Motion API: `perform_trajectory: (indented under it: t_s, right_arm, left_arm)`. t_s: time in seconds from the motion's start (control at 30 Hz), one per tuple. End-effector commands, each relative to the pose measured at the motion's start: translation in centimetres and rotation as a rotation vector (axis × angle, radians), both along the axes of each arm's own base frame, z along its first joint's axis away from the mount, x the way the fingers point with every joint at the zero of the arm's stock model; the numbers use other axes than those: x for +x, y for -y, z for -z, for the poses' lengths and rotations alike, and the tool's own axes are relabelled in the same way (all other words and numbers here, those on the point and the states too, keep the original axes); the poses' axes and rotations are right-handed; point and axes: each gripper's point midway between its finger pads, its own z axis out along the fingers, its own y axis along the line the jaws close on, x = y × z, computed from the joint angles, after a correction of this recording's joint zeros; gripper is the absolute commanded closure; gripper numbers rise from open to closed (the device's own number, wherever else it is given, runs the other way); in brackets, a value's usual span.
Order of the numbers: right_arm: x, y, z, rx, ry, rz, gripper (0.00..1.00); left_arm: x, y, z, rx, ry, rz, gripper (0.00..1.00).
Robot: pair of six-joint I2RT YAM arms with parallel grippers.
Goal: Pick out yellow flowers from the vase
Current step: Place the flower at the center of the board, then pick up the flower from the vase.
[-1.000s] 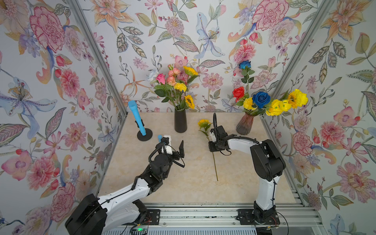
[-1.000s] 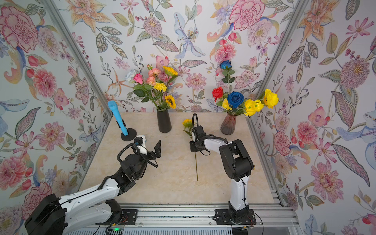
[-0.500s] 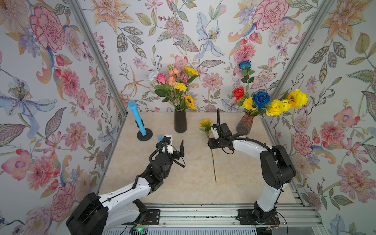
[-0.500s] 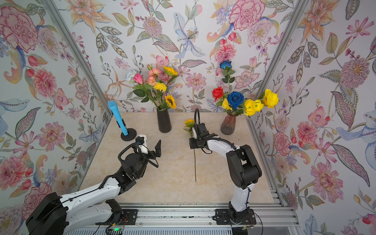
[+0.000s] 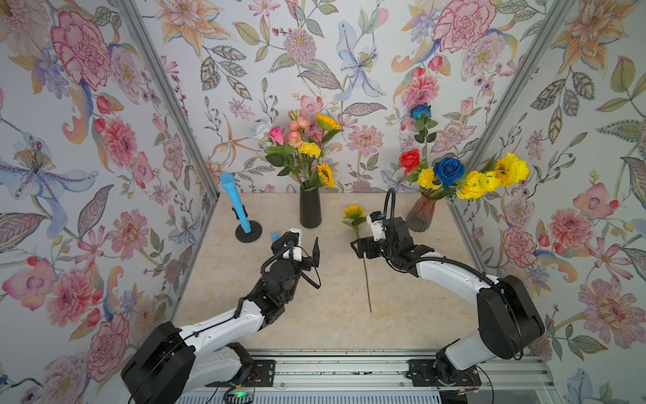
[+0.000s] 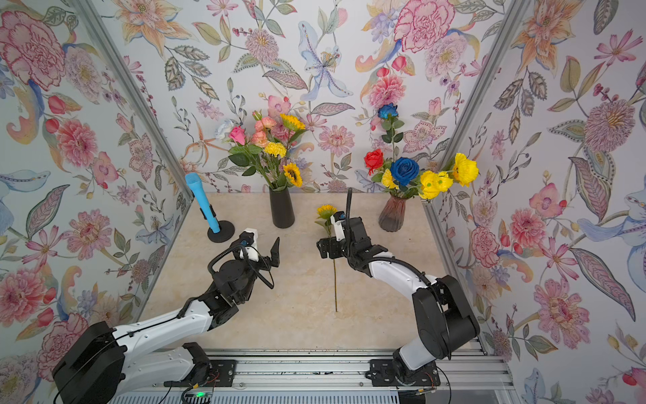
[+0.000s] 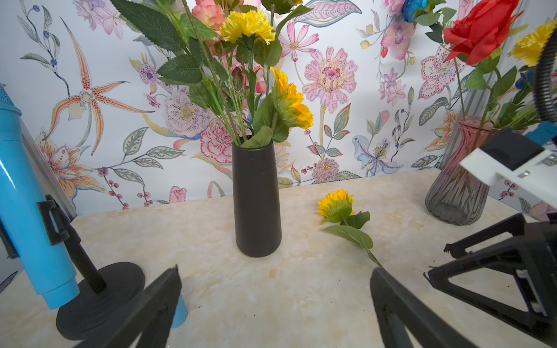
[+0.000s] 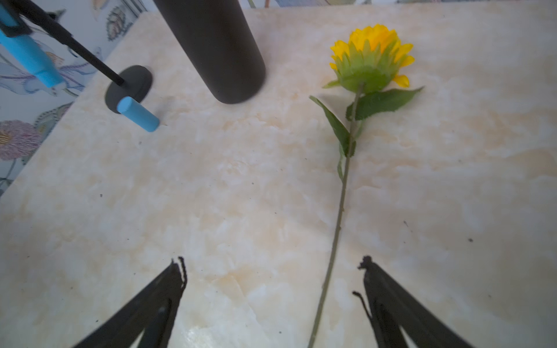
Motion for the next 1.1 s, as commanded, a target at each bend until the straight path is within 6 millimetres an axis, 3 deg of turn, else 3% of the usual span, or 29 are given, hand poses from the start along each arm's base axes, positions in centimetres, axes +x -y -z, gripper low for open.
perform_trajectory:
  t_s: [0.0,0.2,0.27,0.3,0.4,0.63,1.07]
  right_arm:
    - [0.4,-3.2,-5.6,0.199,0.183,-0.060,0.03]
    - [2.8,-7.9,-9.5,0.341,0.235,-0.039,0.07]
    - [4.2,-8.5,-10.4,0.381,0.237,0.002,0.09]
    - [3.9,-10.1,-10.8,0.403,0.231,0.003,0.12]
    - [5.3,-11.8,-11.6,0.470,0.217,0.050,0.15]
    - [8.4,-15.1,-11.7,0.536,0.178,0.174,0.20]
    - [13.3,-17.1,-9.3,0.387,0.153,0.457,0.24]
  left_arm:
    - [-0.5,-0.9,-0.6,-0.006,0.035,-0.028,0.00]
    - [-0.8,-2.2,0.0,0.012,0.024,-0.068,0.00]
    - [-0.7,-2.9,0.3,0.015,0.017,-0.090,0.00]
    - [-0.7,-3.3,0.5,0.013,0.014,-0.102,0.00]
    - [-0.5,-4.6,0.9,-0.009,0.002,-0.129,0.00]
    - [-0.7,-6.0,0.8,-0.045,0.004,-0.141,0.00]
    - [-1.2,-7.3,0.4,-0.072,0.020,-0.156,0.00]
